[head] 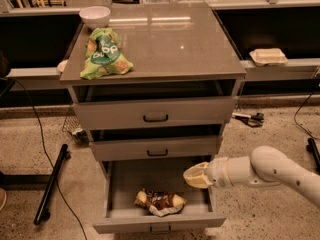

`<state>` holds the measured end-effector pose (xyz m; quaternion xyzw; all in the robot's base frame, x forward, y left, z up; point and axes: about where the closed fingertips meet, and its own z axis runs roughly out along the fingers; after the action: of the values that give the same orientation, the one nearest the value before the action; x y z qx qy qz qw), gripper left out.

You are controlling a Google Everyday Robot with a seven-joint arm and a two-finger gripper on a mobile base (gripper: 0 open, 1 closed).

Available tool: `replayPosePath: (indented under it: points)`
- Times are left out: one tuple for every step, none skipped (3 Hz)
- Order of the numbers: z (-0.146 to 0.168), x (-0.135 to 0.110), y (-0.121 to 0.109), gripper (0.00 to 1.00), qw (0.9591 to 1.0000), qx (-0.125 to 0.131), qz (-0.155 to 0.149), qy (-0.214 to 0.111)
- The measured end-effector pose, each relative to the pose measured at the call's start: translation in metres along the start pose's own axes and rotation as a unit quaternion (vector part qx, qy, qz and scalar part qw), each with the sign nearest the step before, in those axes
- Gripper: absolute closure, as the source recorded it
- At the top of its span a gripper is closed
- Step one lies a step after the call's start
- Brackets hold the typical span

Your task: Place brown chip bag into bottom drawer

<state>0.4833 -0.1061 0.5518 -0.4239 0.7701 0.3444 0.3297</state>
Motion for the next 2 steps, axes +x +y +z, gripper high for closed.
replayPosePath:
  points:
    - [0.0247,0.0064,-0.0073,1.00,0.9996,-0.025,-0.002,-0.014]
    - [0.0347,0.0106,-0.0139,0.82,0.9992,-0.029,0.002,-0.028]
